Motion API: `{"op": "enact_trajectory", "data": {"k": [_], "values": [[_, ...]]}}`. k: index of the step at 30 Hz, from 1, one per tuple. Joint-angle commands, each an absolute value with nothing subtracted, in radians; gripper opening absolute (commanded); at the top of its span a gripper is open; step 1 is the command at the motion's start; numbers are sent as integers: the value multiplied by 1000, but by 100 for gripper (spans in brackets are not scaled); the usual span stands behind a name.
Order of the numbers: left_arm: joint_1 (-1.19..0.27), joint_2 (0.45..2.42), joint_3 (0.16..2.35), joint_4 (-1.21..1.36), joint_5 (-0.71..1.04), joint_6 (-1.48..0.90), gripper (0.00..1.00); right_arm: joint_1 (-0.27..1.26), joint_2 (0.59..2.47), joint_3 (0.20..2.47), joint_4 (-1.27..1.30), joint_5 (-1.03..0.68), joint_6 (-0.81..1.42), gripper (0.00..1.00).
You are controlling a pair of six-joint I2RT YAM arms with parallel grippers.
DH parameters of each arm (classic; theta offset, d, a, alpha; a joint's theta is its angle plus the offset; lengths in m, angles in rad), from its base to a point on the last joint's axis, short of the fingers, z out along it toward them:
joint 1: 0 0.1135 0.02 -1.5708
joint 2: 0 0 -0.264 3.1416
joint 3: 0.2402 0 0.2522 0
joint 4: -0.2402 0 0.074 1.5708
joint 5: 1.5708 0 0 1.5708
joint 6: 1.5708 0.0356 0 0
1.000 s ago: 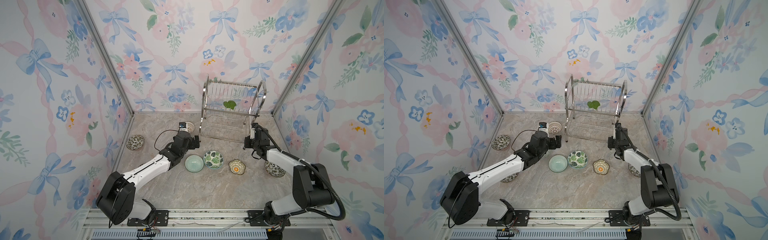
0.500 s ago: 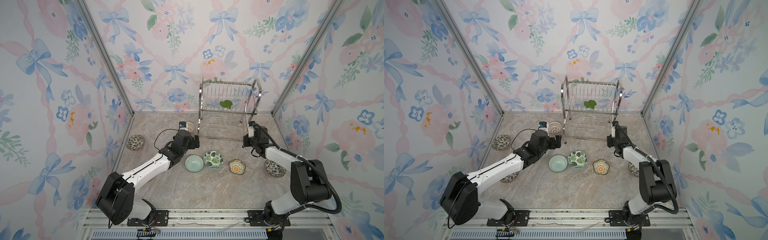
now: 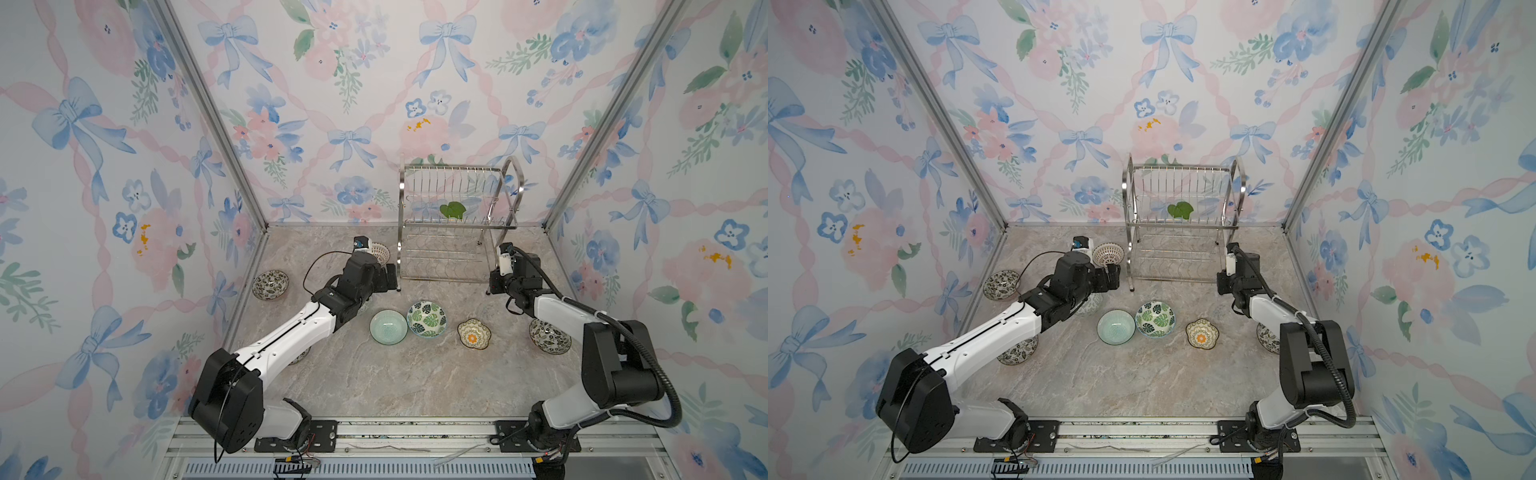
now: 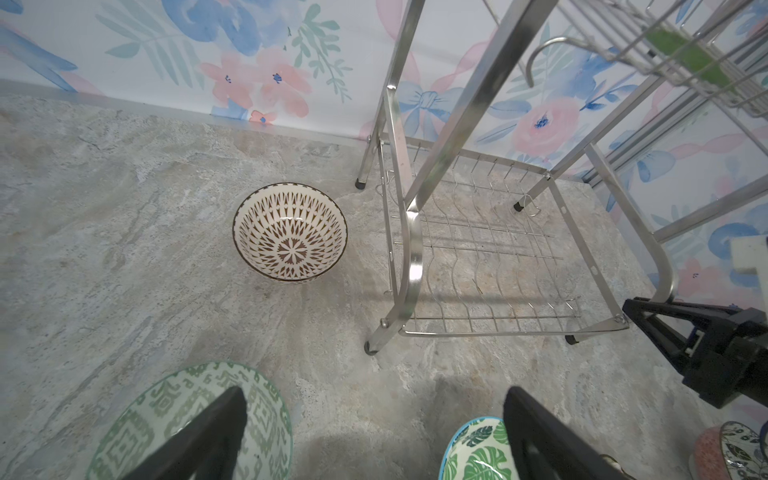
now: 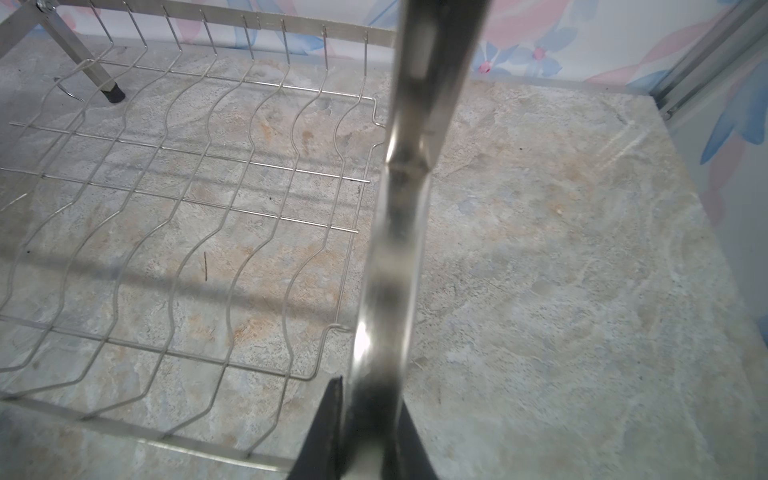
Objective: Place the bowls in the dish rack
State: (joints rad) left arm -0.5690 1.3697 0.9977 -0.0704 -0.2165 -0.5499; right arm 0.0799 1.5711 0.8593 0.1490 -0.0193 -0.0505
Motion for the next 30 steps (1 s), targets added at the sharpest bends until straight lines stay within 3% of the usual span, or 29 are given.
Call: {"op": "enact_trajectory", "data": {"k": [1, 5, 10, 15, 22, 24, 30], "values": [[-554, 1358, 990, -93, -178, -599, 98, 63, 1584, 893, 109, 7, -91, 10], [-550, 1337, 974, -93, -177, -598, 98, 60, 1569, 889, 111, 51, -85, 25], [-528, 1299, 952, -95, -179, -587, 98, 70, 1513, 874, 111, 71, -45, 53], [-505, 1276, 922, -106, -189, -581, 98, 97, 1428, 873, 39, 129, -6, 71], [-467, 1237, 900, -175, -198, -589, 98, 132, 1254, 791, -19, 167, 81, 87], [-455, 1229, 899, -230, -237, -590, 98, 174, 1194, 754, -15, 185, 97, 99], [-379, 1210, 845, -317, -223, -639, 98, 346, 1136, 738, -31, 259, 136, 96]]}}
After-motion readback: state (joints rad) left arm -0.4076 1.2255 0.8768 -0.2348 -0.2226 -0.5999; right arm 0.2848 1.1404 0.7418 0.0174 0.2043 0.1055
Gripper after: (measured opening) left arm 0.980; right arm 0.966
